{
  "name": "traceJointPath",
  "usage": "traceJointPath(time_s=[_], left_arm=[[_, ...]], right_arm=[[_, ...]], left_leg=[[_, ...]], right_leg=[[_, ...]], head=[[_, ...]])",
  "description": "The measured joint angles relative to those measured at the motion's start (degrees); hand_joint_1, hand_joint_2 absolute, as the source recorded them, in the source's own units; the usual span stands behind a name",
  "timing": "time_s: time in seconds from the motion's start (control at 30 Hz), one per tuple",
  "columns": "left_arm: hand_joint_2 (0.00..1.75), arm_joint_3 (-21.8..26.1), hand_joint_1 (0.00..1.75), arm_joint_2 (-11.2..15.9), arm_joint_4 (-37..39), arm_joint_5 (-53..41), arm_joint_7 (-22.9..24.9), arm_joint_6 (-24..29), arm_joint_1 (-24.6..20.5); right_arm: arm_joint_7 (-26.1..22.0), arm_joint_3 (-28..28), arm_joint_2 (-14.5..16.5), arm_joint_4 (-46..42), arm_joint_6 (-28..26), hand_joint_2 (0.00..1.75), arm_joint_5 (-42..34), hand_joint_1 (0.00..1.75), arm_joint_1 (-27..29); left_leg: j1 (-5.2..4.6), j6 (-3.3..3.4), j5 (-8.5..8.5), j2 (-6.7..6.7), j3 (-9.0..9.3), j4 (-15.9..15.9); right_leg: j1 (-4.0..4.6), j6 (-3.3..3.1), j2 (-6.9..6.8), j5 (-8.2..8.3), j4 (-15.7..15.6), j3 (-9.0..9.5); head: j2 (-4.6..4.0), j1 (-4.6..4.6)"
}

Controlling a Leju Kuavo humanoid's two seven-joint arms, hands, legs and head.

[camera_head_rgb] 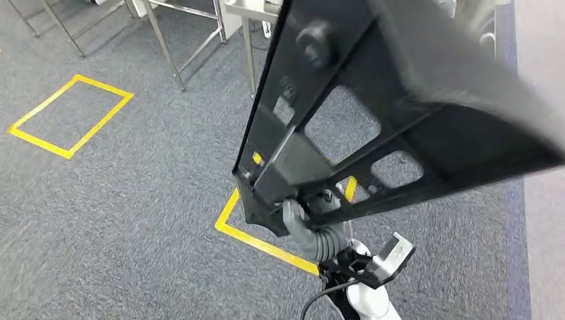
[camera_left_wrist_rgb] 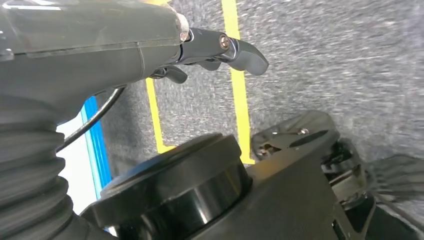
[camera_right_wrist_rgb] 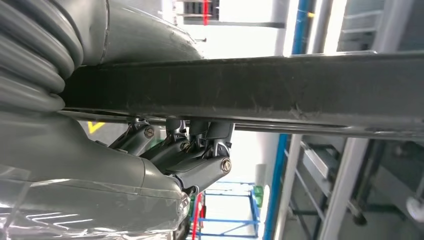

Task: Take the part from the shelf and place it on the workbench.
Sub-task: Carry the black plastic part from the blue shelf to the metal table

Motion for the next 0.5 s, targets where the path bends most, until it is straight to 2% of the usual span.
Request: traceJointPath(time_s=[0.03, 0.1, 0.13, 0.17, 0.2, 0.23, 0.27, 0.3, 0.33, 0.37, 0.4, 0.47, 0.5], left_arm=[[1.75, 0.04, 0.0, 0.01, 0.0, 0.06, -0.01, 0.02, -0.09], [1.75, 0.21, 0.0, 0.01, 0.0, 0.25, -0.12, 0.02, -0.45], [1.75, 0.3, 0.0, 0.01, 0.0, 0.34, -0.19, 0.01, -0.69], [1.75, 0.36, 0.0, 0.01, 0.0, 0.38, -0.23, 0.01, -0.87], [1.75, 0.39, 0.0, 0.01, 0.0, 0.39, -0.26, 0.01, -0.96], [1.75, 0.4, 0.0, 0.03, 0.0, 0.38, -0.27, 0.02, -0.94], [1.75, 0.41, 0.0, 0.04, 0.0, 0.37, -0.28, 0.02, -0.85], [1.75, 0.43, 0.0, 0.06, 0.0, 0.37, -0.31, 0.03, -0.77], [1.75, 0.44, 0.0, 0.08, 0.0, 0.37, -0.33, 0.03, -0.72], [1.75, 0.46, 0.0, 0.08, 0.0, 0.38, -0.36, 0.03, -0.74], [1.75, 0.48, 0.0, 0.08, 0.0, 0.38, -0.39, 0.03, -0.8], [1.75, 0.49, 0.0, -0.04, 0.0, 0.35, -0.4, 0.02, -0.88], [1.75, 0.49, 0.0, -0.09, 0.0, 0.34, -0.37, 0.02, -0.86]], right_arm=[[0.0, -0.02, 0.02, 0.07, 0.07, 1.75, -0.12, 1.73, -0.09], [0.02, -0.03, 0.03, 0.31, 0.15, 1.75, -0.23, 1.73, -0.17], [0.02, -0.03, 0.03, 0.42, 0.17, 1.75, -0.24, 1.73, -0.16], [0.03, -0.03, 0.02, 0.51, 0.18, 1.75, -0.25, 1.73, -0.14], [0.02, -0.03, 0.03, 0.58, 0.2, 1.75, -0.26, 1.73, -0.14], [0.02, -0.03, 0.03, 0.63, 0.21, 1.75, -0.27, 1.73, -0.14], [0.02, -0.04, 0.02, 0.69, 0.24, 1.75, -0.28, 1.73, -0.13], [0.02, -0.05, 0.0, 0.8, 0.26, 1.75, -0.3, 1.73, -0.12], [0.02, -0.06, -0.01, 0.9, 0.28, 1.75, -0.3, 1.73, -0.11], [0.05, -0.07, -0.03, 0.98, 0.3, 1.75, -0.31, 1.73, -0.09], [0.06, -0.08, -0.03, 1.04, 0.32, 1.75, -0.31, 1.73, -0.11], [0.08, -0.08, 0.02, 1.01, 0.32, 1.75, -0.31, 1.73, -0.26], [0.04, -0.08, 0.04, 0.99, 0.33, 1.75, -0.3, 1.73, -0.38]], left_leg=[[0.06, -0.04, -0.57, -0.08, -1.66, 3.19], [0.02, -0.21, -3.5, -0.16, -6.34, 10.28], [-0.02, -0.28, -5.05, -0.16, -8.25, 12.26], [-0.07, -0.31, -5.74, -0.17, -9.49, 12.7], [-0.12, -0.19, -4.96, -0.17, -9.91, 11.4], [-0.21, 0.02, -2.36, -0.17, -9.75, 8.44], [-0.35, 0.34, 1.11, -0.17, -9.47, 4.88], [-0.57, 0.64, 3.85, -0.2, -9.25, 1.73], [-0.8, 0.97, 5.95, -0.23, -9.11, -0.43], [-1.0, 1.27, 6.71, -0.29, -9.16, -1.34], [-1.16, 1.52, 6.58, -0.37, -9.16, -1.52], [-0.88, 2.04, 6.92, -0.41, -8.67, -2.19], [-0.7, 2.24, 6.93, -0.38, -8.25, -2.63]], right_leg=[[-0.03, -0.32, 0.09, -0.44, -0.19, 0.83], [0.13, -0.72, 0.2, -1.51, -0.26, 2.18], [0.25, -0.77, 0.29, -2.02, -0.26, 2.86], [0.35, -0.79, 0.43, -2.57, -0.25, 3.6], [0.43, -0.77, 0.58, -3.09, -0.25, 4.38], [0.47, -0.71, 0.73, -3.64, -0.24, 5.16], [0.49, -0.6, 0.86, -4.14, -0.25, 5.77], [0.49, -0.43, 0.98, -4.54, -0.2, 6.14], [0.49, -0.18, 1.09, -4.83, -0.17, 6.22], [0.44, 0.1, 1.14, -5.0, -0.17, 6.11], [0.4, 0.39, 1.16, -5.1, -0.2, 6.02], [0.42, 1.09, 1.03, -5.61, -0.08, 6.04], [0.4, 1.45, 0.96, -6.33, 0.98, 5.64]], head=[[0.0, -0.04], [0.0, -0.12], [-0.01, -0.12], [0.0, -0.12], [0.0, -0.12], [-0.01, -0.11], [-0.01, -0.1], [-0.01, -0.06], [-0.01, -0.11], [-0.01, -0.13], [-0.01, -0.16], [-0.01, -0.21], [-0.01, -0.14]])
